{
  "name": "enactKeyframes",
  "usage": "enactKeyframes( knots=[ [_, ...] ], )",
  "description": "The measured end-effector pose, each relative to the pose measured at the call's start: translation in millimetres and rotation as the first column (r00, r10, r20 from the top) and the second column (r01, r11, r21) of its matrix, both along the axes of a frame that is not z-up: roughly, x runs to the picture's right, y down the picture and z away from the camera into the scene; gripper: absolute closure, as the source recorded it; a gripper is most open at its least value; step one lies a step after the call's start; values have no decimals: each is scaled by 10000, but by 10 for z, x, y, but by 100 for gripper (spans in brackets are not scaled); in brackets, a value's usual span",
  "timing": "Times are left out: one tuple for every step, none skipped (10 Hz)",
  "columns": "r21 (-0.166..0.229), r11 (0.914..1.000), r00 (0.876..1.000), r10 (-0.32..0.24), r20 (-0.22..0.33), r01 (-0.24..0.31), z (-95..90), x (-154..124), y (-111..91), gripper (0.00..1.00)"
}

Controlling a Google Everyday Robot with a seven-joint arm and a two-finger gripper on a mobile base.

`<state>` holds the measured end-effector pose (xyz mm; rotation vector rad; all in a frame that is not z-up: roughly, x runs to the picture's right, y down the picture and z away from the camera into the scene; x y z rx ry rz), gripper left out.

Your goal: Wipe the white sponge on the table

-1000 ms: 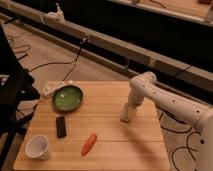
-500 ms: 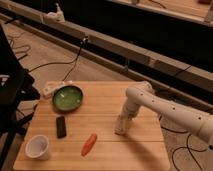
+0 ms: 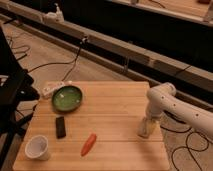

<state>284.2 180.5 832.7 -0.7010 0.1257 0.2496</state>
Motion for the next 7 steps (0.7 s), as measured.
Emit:
enactKeyframes(
  knots=[
    [168,9998,9999,-86,-123,88,84,-4,-150,100],
    [280,9993,9996,-233,-127,236,206,-97,-287,100],
    [345,9986,9992,-397,27,396,312,-264,-379,100],
    [382,9979,9982,-530,272,519,394,-457,-423,100],
    [423,9975,9964,-596,603,571,435,-659,-430,100],
    [473,9970,9921,-668,1066,621,440,-883,-407,100],
    [443,9967,9847,-739,1576,677,400,-1100,-318,100]
  ],
)
